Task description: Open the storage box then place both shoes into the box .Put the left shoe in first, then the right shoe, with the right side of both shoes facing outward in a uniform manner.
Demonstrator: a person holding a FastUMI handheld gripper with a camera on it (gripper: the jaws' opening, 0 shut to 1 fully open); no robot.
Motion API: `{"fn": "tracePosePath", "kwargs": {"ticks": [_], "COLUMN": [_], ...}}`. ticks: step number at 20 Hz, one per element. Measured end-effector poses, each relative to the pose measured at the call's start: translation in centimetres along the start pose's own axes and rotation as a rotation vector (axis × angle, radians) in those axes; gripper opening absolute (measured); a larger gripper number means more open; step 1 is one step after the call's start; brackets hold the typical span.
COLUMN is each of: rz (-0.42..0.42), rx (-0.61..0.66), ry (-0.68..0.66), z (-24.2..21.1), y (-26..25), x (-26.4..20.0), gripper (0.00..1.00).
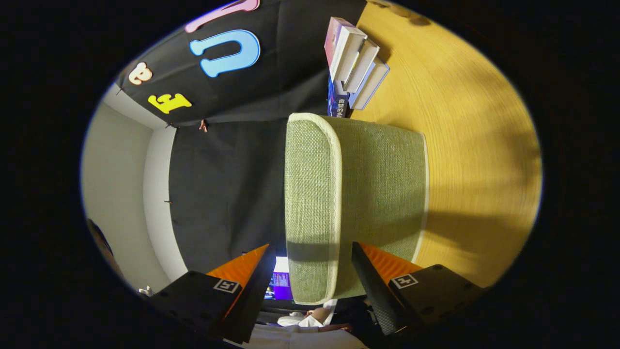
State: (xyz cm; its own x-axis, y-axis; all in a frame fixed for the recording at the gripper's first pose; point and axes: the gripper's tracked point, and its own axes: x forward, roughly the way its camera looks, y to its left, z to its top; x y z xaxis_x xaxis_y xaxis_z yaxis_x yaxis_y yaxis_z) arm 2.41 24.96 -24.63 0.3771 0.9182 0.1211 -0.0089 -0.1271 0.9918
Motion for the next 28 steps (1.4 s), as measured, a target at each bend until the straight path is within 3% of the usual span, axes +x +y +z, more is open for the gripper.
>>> {"fn": "tracePosePath", "kwargs": {"ticks": [1, 5, 8, 16, 21, 28], "rz": [0.032, 0.055, 0.055, -0.006, -0.002, -0.045], "rx": [0.005, 0.008, -0.087, -0.204, -0.282, -0.299], "ry": [-0.014, -0.026, -0.059, -0.112, -0.088, -0.057], "z": [0.4, 0.7, 1.1, -0.1, -1.2, -2.1], "y": [0.3, 0.2, 1.8, 11.2, 17.8, 20.1], "x": [0.1, -0.4, -0.3, 2.2, 7.7, 15.5], "gripper": [0.95, 0.43, 0.05, 0.05, 0.05, 0.07]}}
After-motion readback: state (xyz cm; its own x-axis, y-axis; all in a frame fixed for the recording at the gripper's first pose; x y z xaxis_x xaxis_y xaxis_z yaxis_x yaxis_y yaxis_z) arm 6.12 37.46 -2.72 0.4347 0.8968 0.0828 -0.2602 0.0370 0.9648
